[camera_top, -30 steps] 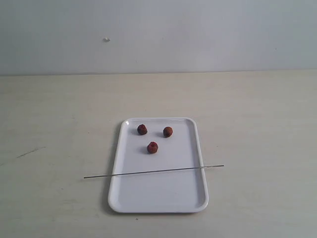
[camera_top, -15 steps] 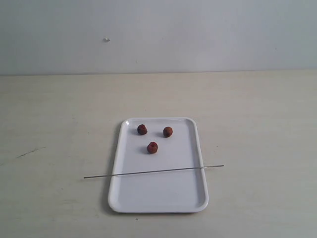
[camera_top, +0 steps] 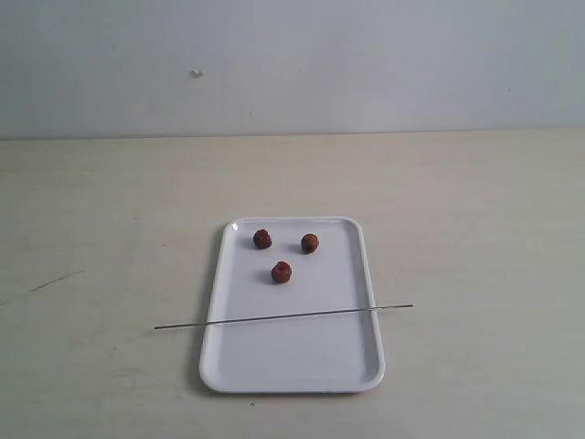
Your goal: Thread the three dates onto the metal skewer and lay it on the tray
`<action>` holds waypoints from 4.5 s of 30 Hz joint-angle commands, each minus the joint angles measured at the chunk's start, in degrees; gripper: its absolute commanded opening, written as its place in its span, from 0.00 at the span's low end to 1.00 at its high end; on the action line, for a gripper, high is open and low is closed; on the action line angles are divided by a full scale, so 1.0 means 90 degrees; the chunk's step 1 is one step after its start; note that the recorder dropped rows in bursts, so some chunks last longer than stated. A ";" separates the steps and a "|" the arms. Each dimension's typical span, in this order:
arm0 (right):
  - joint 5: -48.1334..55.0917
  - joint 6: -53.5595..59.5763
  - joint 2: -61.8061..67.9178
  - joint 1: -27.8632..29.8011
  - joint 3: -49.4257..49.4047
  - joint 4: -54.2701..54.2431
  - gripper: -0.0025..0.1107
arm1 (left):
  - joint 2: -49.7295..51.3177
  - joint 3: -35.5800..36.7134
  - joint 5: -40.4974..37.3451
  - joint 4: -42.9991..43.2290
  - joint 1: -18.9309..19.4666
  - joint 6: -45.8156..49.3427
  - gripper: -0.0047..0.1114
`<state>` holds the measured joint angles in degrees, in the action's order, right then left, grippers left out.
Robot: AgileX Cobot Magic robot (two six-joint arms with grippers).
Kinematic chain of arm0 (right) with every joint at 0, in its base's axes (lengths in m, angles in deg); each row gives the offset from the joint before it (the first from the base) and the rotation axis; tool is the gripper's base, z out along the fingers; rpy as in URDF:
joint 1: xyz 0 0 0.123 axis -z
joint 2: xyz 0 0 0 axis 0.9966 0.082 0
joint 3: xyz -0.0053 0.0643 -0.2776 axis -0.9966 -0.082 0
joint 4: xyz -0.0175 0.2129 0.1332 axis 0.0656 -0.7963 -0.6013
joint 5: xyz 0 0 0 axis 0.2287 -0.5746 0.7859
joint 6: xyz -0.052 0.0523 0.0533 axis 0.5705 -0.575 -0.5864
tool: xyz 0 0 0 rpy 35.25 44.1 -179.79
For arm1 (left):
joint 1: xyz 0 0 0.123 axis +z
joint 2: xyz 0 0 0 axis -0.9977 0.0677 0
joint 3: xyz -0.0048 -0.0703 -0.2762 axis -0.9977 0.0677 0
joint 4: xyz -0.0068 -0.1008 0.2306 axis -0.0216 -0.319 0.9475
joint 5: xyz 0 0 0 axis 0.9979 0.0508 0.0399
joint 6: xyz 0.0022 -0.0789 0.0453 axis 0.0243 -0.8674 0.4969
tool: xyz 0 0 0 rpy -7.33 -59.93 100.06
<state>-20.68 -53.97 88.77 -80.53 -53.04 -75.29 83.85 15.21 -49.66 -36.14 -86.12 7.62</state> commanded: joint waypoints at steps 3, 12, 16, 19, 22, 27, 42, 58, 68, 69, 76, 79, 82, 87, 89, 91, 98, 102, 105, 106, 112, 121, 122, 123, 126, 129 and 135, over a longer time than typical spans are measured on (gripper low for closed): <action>-0.0040 0.0015 -0.0025 -0.0014 -0.0034 0.0039 0.02 | -0.0041 -0.0626 0.0037 -0.0325 -0.0530 0.0134 0.04; -0.0040 0.0015 -0.0025 -0.0014 -0.0034 0.0039 0.02 | 0.0137 -0.1437 -0.0777 -0.1608 -0.0765 0.1533 0.04; -0.0040 0.0015 -0.0025 -0.0014 -0.0034 0.0039 0.02 | 0.0495 -0.1841 -0.2099 -0.5000 -0.0752 0.5299 0.04; -0.0040 0.0015 -0.0025 -0.0014 -0.0034 0.0039 0.02 | 0.0879 -0.1915 -0.3373 -0.6993 -0.0610 0.7563 0.04; -0.0040 0.0015 -0.0025 -0.0014 -0.0034 0.0039 0.02 | 0.1344 -0.1915 -0.4036 -0.7862 -0.0344 0.8495 0.04; -0.0040 0.0015 -0.0025 -0.0014 -0.0034 0.0039 0.02 | 0.2446 -0.2210 -0.4727 -0.7886 0.0026 0.9273 0.04; -0.0040 0.0015 -0.0025 -0.0014 -0.0034 0.0039 0.02 | 0.5756 -0.4033 -0.5718 -0.7495 -0.0603 1.0839 0.04; -0.0040 0.0015 -0.0025 -0.0014 -0.0034 0.0039 0.02 | 1.1089 -0.6242 0.0347 -0.3730 -0.3835 1.1043 0.04; -0.0040 0.0015 -0.0025 -0.0014 -0.0034 0.0039 0.02 | 1.1635 -0.6413 0.6064 -0.4323 -0.2849 1.2333 0.04; -0.0040 0.0015 -0.0025 -0.0014 -0.0034 0.0039 0.02 | 1.1649 -0.6534 0.6532 -0.4392 -0.2773 1.2333 0.04; -0.0040 0.0015 -0.0025 -0.0014 -0.0034 0.0039 0.02 | 1.1665 -0.7026 0.4818 -0.7179 -0.2505 1.2333 0.04; -0.0040 0.0015 -0.0025 -0.0014 -0.0034 0.0039 0.02 | 1.1728 -0.6744 0.3903 -0.7209 -0.2535 1.2333 0.04; -0.0040 0.0015 -0.0025 -0.0014 -0.0034 0.0039 0.02 | 1.1728 -0.6475 0.2985 -0.7103 -0.2632 1.2333 0.04; -0.0040 0.0015 -0.0025 -0.0014 -0.0034 0.0039 0.02 | 1.1629 -0.6148 0.0365 -0.5274 -0.2752 1.2333 0.04; -0.0040 0.0015 -0.0025 -0.0014 -0.0034 0.0039 0.02 | 1.1525 -0.6178 -0.0868 -0.4465 -0.2752 1.2209 0.04; -0.0040 0.0015 -0.0025 -0.0014 -0.0034 0.0039 0.02 | 1.1386 -0.6311 -0.1763 -0.3875 -0.2752 1.1880 0.04; -0.0040 0.0015 -0.0025 -0.0014 -0.0034 0.0039 0.02 | 1.1453 -0.7674 -0.4463 0.2281 -0.2792 0.4632 0.04; -0.0040 0.0015 -0.0025 -0.0014 -0.0034 0.0039 0.02 | 1.2237 -0.8833 -0.5865 0.1955 -0.2974 0.4436 0.04; -0.0040 0.0015 -0.0025 -0.0014 -0.0034 0.0039 0.02 | 1.3043 -0.9349 -0.6016 0.1978 -0.3312 0.4830 0.06; -0.0040 0.0015 -0.0025 -0.0014 -0.0034 0.0039 0.02 | 1.3180 -0.9417 -0.6014 0.1993 -0.3385 0.4950 0.09; -0.0040 0.0015 -0.0025 -0.0014 -0.0034 0.0039 0.02 | 1.3684 -0.9594 -0.6071 0.2049 -0.3790 0.5496 0.48; -0.0040 0.0015 -0.0025 -0.0014 -0.0034 0.0039 0.02 | 1.3684 -0.9569 -0.6080 0.1376 -0.3802 0.6140 0.48; -0.0040 0.0015 -0.0025 -0.0014 -0.0034 0.0039 0.02 | 1.3684 -0.9568 -0.6082 0.1356 -0.3802 0.6140 0.48; -0.0040 0.0015 -0.0025 -0.0014 -0.0034 0.0039 0.02 | 1.3684 -0.9513 -0.6022 0.1358 -0.3802 0.6140 0.48; -0.0040 0.0015 -0.0025 -0.0014 -0.0034 0.0039 0.02 | 1.3684 -0.9281 -0.5842 0.1366 -0.3814 0.6140 0.48; -0.0040 0.0015 -0.0025 -0.0014 -0.0034 0.0039 0.02 | 1.3684 -0.9125 -0.5511 0.1593 -0.3859 0.6197 0.48; -0.0040 0.0015 -0.0025 -0.0014 -0.0034 0.0039 0.02 | 1.3684 -0.9069 -0.5571 0.1534 -0.3883 0.6104 0.48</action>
<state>-20.68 -53.97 88.77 -80.53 -53.04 -75.20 207.16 -66.54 -100.03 -21.99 -120.72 62.94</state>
